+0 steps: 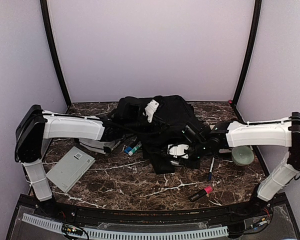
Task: Pack the student bag
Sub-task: Place the largest pocket of the bag in the student bag, then move the book to the center of the board.
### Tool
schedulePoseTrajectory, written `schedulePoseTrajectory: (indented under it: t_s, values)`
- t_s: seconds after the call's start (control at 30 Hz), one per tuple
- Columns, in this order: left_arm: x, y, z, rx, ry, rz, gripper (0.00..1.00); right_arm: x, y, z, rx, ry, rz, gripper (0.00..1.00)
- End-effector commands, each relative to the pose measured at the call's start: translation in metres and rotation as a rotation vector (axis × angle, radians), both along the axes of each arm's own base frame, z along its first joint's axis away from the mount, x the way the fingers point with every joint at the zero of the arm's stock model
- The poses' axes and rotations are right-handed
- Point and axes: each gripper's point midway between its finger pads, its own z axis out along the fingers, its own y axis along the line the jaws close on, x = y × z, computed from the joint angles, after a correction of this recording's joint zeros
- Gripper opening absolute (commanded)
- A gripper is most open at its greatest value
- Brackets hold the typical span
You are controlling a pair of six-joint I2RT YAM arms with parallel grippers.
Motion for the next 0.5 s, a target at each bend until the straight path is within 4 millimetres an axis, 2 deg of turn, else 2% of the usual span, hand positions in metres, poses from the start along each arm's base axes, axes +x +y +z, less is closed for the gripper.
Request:
schedulePoseTrajectory:
  t_s: [0.0,0.1,0.17,0.2,0.3,0.4,0.47]
  values:
    - [-0.006,0.059,0.055,0.036,0.014,0.187,0.59,-0.028,0.005,0.047,0.098,0.114,0.1,0.22]
    - [-0.015,0.107,0.042,0.132,0.078,0.308,0.7,-0.042,0.011,0.068,0.156,0.17,0.149,0.29]
    - [-0.018,0.143,0.033,0.184,0.122,0.398,0.74,-0.049,0.018,0.081,0.187,0.207,0.18,0.31]
    - [-0.017,0.166,0.034,0.198,0.139,0.468,0.76,-0.052,0.022,0.086,0.207,0.23,0.193,0.32]
    - [-0.012,0.244,0.019,0.261,0.234,0.721,0.82,-0.056,0.038,0.097,0.273,0.272,0.213,0.34]
    - [-0.017,0.327,-0.006,0.282,0.402,0.989,0.86,-0.054,0.056,0.102,0.332,0.314,0.227,0.36]
    - [-0.027,0.368,-0.025,0.253,0.539,1.118,0.87,-0.054,0.069,0.104,0.374,0.358,0.234,0.37]
